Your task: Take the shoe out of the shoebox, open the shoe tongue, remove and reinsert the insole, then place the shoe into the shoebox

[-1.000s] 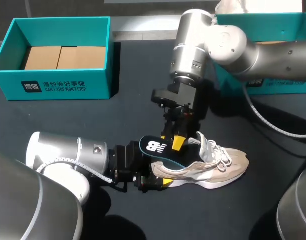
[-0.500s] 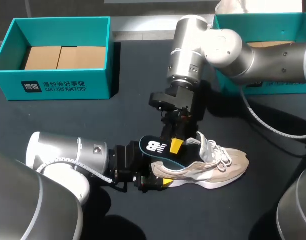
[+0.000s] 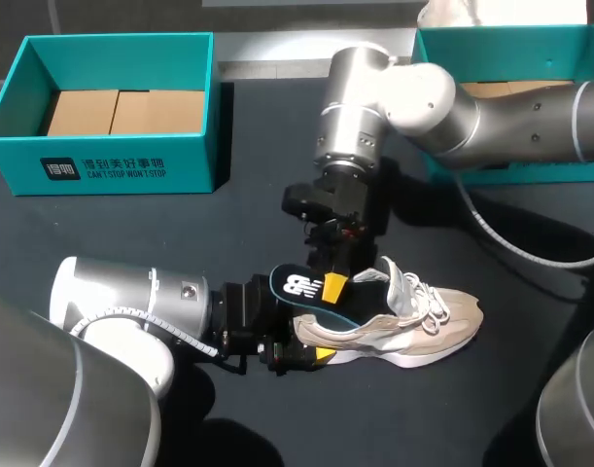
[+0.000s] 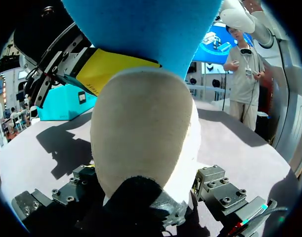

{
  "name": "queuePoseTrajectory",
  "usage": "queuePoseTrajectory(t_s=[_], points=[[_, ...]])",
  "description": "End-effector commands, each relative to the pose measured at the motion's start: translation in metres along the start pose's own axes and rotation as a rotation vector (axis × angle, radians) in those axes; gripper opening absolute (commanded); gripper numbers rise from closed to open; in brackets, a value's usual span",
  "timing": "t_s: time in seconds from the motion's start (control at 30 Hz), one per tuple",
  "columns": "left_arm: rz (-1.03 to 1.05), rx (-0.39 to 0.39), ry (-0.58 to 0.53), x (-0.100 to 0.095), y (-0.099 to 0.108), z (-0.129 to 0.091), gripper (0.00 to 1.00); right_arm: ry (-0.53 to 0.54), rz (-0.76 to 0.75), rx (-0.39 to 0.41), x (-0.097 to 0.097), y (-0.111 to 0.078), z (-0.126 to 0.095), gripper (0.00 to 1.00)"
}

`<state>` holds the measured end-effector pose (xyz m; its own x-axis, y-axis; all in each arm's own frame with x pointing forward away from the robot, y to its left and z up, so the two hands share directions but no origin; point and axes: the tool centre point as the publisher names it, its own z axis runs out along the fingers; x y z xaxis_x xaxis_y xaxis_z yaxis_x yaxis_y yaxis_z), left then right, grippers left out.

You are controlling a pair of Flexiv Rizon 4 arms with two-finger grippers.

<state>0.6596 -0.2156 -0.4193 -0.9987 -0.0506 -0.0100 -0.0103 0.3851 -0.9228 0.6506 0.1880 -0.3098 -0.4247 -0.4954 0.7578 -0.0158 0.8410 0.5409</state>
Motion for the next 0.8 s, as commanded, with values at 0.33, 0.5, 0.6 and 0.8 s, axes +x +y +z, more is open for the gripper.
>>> queuePoseTrajectory(t_s=[0.33, 0.5, 0.6, 0.8], points=[[0.001, -0.002, -0.002, 0.001, 0.0, 0.002, 0.0, -0.006, -0.007, -0.001, 0.002, 0.005, -0.001, 0.0], [0.001, -0.002, -0.002, 0.001, 0.0, 0.002, 0.0, -0.035, 0.012, -0.046, 0.011, 0.012, -0.006, 0.0], [0.001, -0.002, -0.002, 0.001, 0.0, 0.002, 0.0, -0.061, 0.027, -0.09, 0.02, 0.02, -0.011, 0.0], [0.001, -0.002, -0.002, 0.001, 0.0, 0.002, 0.0, -0.119, 0.069, -0.233, 0.042, 0.046, -0.023, 0.0]])
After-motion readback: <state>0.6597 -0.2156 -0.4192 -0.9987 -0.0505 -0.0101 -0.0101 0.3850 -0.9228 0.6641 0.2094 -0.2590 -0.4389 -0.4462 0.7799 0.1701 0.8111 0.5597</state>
